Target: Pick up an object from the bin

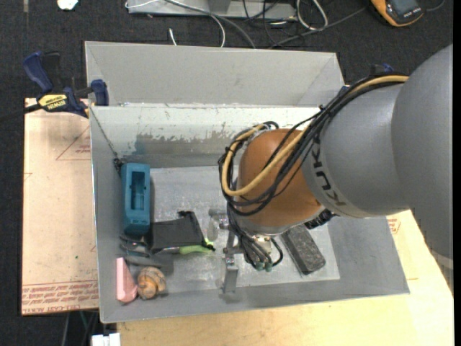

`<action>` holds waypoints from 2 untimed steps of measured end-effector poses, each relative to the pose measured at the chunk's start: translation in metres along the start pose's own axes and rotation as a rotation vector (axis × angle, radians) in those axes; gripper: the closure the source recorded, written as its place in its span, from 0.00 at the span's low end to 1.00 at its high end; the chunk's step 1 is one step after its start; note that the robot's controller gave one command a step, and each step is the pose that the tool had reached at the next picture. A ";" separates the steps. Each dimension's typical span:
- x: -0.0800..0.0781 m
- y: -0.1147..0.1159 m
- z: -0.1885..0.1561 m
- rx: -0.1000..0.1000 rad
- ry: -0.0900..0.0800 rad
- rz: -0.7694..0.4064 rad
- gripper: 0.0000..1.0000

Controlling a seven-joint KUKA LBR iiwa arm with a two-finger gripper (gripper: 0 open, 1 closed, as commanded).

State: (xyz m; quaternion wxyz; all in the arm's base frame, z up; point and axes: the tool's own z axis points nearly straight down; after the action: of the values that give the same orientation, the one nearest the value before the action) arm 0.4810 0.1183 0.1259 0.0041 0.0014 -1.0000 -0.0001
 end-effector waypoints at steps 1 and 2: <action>-0.002 0.000 -0.004 -0.001 -0.007 0.003 0.00; -0.052 0.012 0.045 -0.002 -0.012 -0.022 0.00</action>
Offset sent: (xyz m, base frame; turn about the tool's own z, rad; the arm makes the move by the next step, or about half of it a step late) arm 0.0572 0.0132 -0.0559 -0.0261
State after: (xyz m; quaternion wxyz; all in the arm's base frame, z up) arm 0.5328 0.1305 0.0806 -0.0017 0.0122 -0.9999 -0.0014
